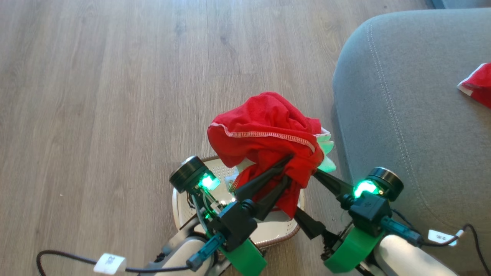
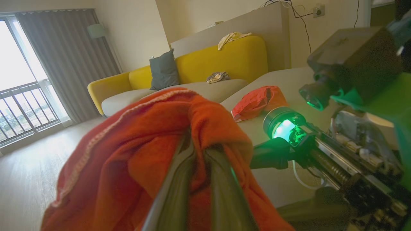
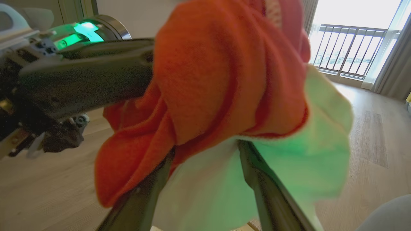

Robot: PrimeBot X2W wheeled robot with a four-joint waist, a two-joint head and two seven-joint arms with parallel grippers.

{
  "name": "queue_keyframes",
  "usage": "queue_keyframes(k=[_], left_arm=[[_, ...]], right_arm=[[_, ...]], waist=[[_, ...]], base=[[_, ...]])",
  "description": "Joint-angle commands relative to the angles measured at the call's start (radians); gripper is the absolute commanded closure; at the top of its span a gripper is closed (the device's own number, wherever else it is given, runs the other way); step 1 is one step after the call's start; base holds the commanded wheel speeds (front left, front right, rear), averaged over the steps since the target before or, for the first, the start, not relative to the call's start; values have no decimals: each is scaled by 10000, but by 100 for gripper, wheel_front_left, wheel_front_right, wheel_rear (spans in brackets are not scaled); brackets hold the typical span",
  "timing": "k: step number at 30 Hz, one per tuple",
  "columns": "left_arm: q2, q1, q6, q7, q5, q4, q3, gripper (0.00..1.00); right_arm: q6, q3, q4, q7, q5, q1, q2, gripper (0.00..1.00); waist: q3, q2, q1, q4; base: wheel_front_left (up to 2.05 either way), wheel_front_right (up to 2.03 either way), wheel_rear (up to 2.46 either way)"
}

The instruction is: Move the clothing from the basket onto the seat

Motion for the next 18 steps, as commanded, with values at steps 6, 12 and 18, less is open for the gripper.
queue_keyframes(k=[6,12,18], left_arm=[[27,-339,-23,-49,-197,-123,68,100],[-4,-222,-28,-49,-225,-25,-12,100],[-48,-198,-38,-49,-247,50,-53,100]], right_arm=[[-2,544,-101,-21,-223,-478,11,0],[-2,529,-55,-21,-257,-422,236,0],[-2,345,94,-21,-145,-313,508,100]], waist=[[-184,0,0,78],[-269,0,0,124],[-272,0,0,198]], base=[[0,0,0],[0,0,0],[0,0,0]])
